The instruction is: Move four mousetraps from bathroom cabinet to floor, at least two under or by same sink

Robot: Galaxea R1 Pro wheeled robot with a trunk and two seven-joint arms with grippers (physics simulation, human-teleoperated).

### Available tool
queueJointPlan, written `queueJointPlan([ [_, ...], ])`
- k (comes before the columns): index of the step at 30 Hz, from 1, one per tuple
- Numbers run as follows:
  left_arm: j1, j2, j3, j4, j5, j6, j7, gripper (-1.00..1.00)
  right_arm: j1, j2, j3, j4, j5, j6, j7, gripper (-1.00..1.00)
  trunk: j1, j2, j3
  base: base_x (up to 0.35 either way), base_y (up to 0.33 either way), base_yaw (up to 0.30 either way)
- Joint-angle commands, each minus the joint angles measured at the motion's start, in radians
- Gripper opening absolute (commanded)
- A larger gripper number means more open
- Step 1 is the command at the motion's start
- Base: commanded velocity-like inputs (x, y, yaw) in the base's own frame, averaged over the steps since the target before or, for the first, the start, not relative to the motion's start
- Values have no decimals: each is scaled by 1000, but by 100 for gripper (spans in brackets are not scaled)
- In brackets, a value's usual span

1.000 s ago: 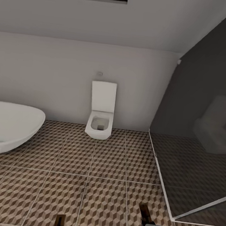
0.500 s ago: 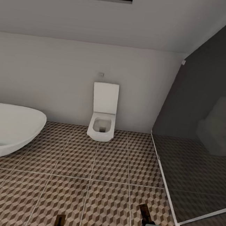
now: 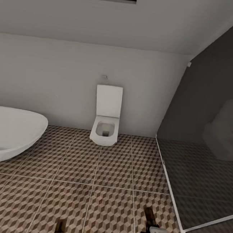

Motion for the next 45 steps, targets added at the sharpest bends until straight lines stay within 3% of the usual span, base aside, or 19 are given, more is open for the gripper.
queueJointPlan([
  [1, -2, -1, -9, 2, 3, -5, 7, -100, -1, -1, 10, 3, -6, -3, -4, -100, 1, -2, -2, 0, 0, 0],
  [11, -1, -1, -3, -45, 10, 28, 18, -100, -2, -3, 9, -22, -4, 6, -9, -100, 1, -2, -2, 0, 0, 0],
  [15, -1, 12, -1, -67, 13, 49, 15, -100, -2, -4, 9, -45, 1, 31, -31, -100, 1, -2, -2, 0, 0, 0],
  [21, -3, 26, 0, -101, 14, 81, 10, -100, -2, -20, 9, -78, 43, 67, -75, -100, 1, -2, -2, 0, 0, 0],
  [30, -38, -1, 2, -151, 9, 131, 14, -100, -5, -18, 5, -129, 110, 123, -140, -100, 1, -2, -2, 0, 0, 0],
  [31, -116, -2, 2, -1079, 8, 1337, 14, -100, -6, -18, 5, -795, 173, 847, -185, -100, 1, -2, -2, 0, 0, 0],
  [38, -208, -14, 2, -1052, 8, 1393, 15, -100, -25, -19, 3, -944, 178, 1004, -197, -100, 1, -2, -2, 0, 0, 0],
  [45, -277, -17, 2, -1006, 8, 1413, 16, -100, -74, -20, 1, -963, 178, 1057, -199, -100, 1, -2, -2, 0, 0, 0],
])
